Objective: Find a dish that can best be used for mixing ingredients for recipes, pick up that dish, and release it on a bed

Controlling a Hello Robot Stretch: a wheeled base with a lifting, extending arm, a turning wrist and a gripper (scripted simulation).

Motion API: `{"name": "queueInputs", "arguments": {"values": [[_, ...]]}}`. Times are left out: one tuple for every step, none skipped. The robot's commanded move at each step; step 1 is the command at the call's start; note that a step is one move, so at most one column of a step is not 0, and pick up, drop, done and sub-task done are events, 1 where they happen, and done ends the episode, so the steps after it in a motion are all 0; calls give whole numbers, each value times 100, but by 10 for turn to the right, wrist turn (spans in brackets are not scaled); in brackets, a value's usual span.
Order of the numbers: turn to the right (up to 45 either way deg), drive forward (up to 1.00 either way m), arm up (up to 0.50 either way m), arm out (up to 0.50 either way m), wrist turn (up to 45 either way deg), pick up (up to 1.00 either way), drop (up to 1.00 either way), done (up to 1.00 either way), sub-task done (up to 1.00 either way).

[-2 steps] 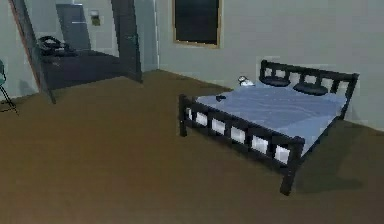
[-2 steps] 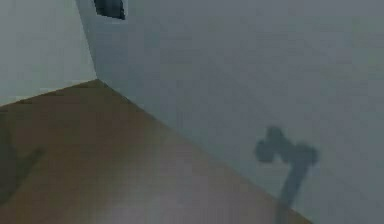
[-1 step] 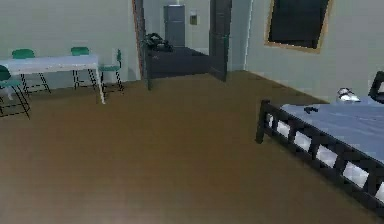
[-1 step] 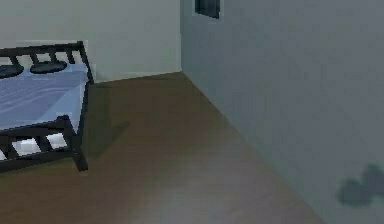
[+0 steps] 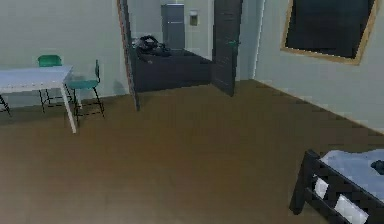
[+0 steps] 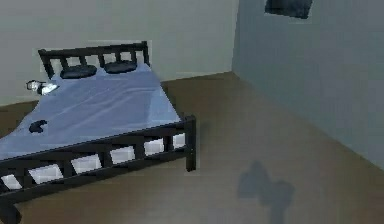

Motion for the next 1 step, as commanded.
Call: {"name": "queueInputs", "arguments": {"values": [[-30,0,0,0,0,0,0,0,0]]}}
